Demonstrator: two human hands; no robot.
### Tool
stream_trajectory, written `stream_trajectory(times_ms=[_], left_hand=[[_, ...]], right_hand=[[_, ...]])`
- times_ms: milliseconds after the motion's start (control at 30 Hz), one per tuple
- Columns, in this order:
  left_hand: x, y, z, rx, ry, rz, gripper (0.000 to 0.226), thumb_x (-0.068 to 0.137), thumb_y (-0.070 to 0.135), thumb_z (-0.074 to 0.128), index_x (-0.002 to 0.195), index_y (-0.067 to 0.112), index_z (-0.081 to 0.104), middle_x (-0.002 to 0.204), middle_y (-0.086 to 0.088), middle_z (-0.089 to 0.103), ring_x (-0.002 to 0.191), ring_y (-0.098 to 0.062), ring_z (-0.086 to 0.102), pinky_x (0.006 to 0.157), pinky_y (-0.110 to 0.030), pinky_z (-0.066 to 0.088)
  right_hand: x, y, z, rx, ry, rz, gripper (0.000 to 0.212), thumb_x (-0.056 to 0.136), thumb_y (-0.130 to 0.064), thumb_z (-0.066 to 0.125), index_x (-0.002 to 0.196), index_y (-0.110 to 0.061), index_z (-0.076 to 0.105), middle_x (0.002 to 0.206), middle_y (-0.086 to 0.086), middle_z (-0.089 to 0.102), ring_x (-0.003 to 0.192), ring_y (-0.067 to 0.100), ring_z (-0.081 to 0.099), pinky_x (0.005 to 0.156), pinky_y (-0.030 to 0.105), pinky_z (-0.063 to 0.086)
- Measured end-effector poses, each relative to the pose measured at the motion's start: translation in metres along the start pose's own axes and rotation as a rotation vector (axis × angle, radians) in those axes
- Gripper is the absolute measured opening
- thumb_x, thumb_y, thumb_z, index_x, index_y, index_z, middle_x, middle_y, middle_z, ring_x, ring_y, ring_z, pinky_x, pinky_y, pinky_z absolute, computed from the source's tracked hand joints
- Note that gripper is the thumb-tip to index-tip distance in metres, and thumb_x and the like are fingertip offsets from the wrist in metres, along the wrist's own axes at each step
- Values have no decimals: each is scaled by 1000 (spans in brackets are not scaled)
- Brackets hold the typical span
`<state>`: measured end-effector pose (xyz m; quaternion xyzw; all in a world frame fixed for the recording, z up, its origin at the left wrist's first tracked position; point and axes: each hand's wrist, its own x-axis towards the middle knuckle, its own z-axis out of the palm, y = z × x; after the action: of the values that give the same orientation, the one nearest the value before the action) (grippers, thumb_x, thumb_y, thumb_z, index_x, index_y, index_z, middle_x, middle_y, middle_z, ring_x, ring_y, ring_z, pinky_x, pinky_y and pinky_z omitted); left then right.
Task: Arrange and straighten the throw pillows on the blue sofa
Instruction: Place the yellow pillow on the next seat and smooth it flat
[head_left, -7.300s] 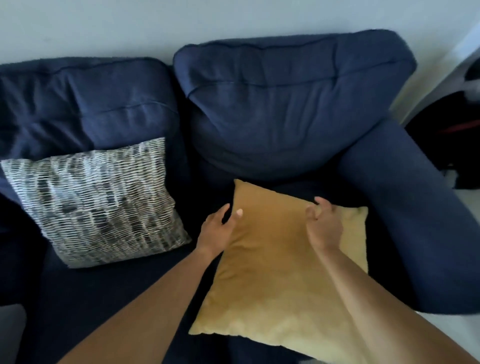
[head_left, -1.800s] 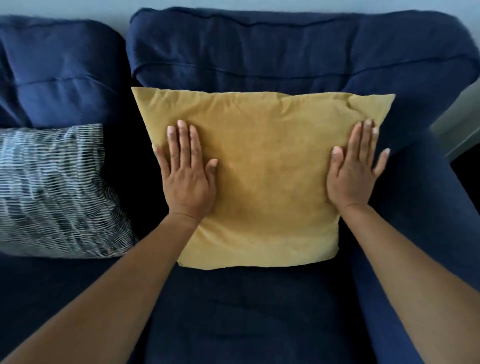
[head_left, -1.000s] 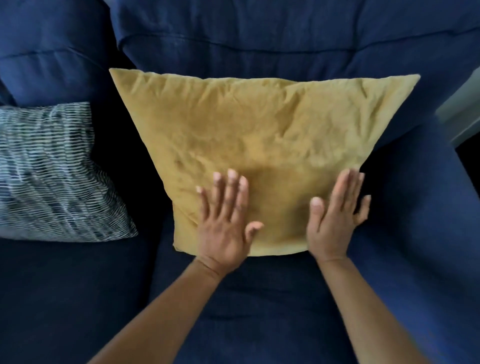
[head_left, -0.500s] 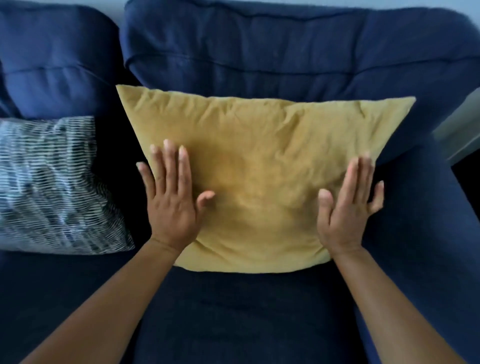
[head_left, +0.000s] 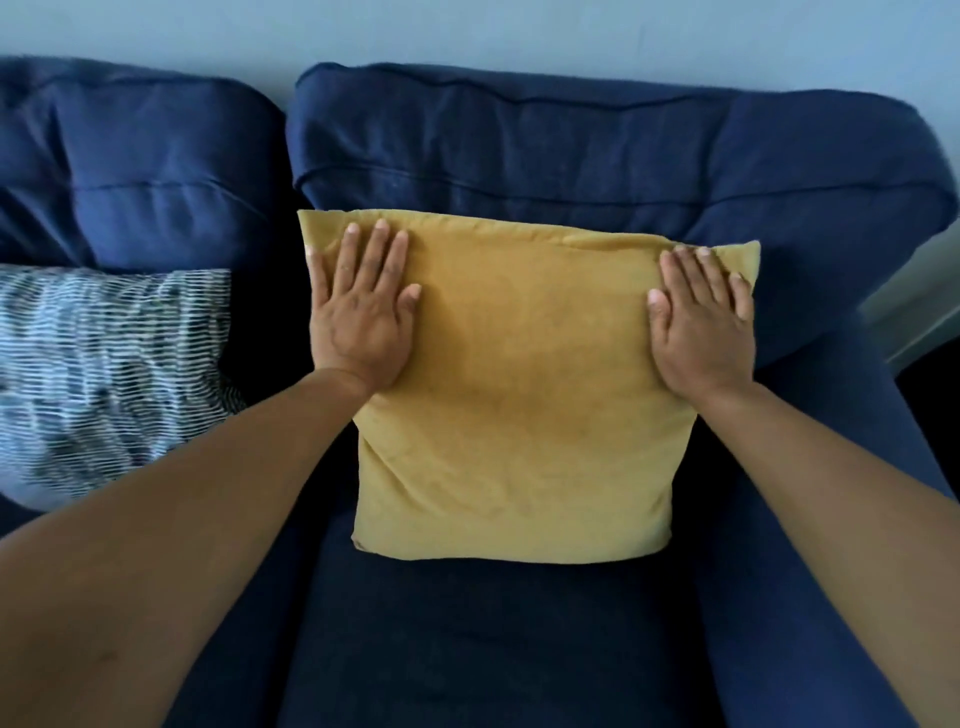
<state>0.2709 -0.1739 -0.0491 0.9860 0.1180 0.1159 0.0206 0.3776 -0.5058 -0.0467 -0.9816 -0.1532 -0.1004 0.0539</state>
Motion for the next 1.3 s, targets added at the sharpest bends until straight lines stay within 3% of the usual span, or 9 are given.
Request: stream_trajectory(times_ms=[233,367,467,600,700,767,1000,1167,1300], left_hand=[[-7,-5,-30,-60,-23,-109,68,104,53,7,163,21,7,172,-3,3,157,-27,-7,124,-56,-8],[-26,27,-52,-63,80,220,69,105,50,20,161,10,18,169,-13,12,156,-37,5,124,-59,1],[-41,45,-44,72,-81,344,72,103,53,8,163,12,8,171,-8,1,157,-32,-5,125,-55,-5],[-41,15,-37,111,-125,175,71,102,54,0,162,16,-7,171,-6,-11,156,-29,-15,125,-54,-6],[-45,-17,-44,90,-102,76,71,102,55,-2,161,16,-7,171,-7,-8,156,-30,-12,125,-56,-6],[-50,-34,-52,34,-107,32,71,102,55,0,162,15,-4,171,-8,-4,157,-30,-10,125,-55,-6],[-86,-111,-72,-356,-59,-130,62,108,43,27,162,15,12,171,-5,5,158,-23,-2,127,-45,-3],[-114,-216,-70,-349,-86,-122,63,108,39,36,163,19,13,171,-6,6,158,-24,-2,127,-49,-1],[-107,-315,-66,-357,-48,-242,64,106,41,41,163,20,17,171,-7,9,158,-27,2,126,-49,0]], right_hand=[[-9,-1,-18,72,26,244,64,104,-46,9,159,-13,12,168,3,5,153,18,-5,122,51,-4],[-28,-47,-41,110,172,-79,64,104,-47,20,159,-14,14,167,2,5,154,19,1,120,48,-1],[-48,-88,-34,7,74,-321,63,103,-46,23,157,-14,23,166,5,15,153,21,11,121,48,4],[-54,-76,-24,13,-66,-52,62,104,-46,13,159,-17,12,168,3,4,154,19,-2,122,46,-4],[-56,-58,-30,36,-82,194,63,105,-46,14,159,-15,8,168,4,-3,153,20,-8,122,50,-6],[-62,-67,-39,61,-45,235,65,105,-48,14,159,-11,10,168,6,-1,153,21,-8,122,51,-4],[-94,-225,-61,397,316,10,46,103,-32,40,140,-9,52,149,14,48,137,30,43,106,41,28],[-104,-363,-32,575,57,-61,47,103,-39,34,139,-15,53,140,5,56,128,24,50,103,39,33],[-81,-444,4,856,-176,243,50,101,-41,47,144,-14,48,143,7,53,131,23,49,112,45,35]])
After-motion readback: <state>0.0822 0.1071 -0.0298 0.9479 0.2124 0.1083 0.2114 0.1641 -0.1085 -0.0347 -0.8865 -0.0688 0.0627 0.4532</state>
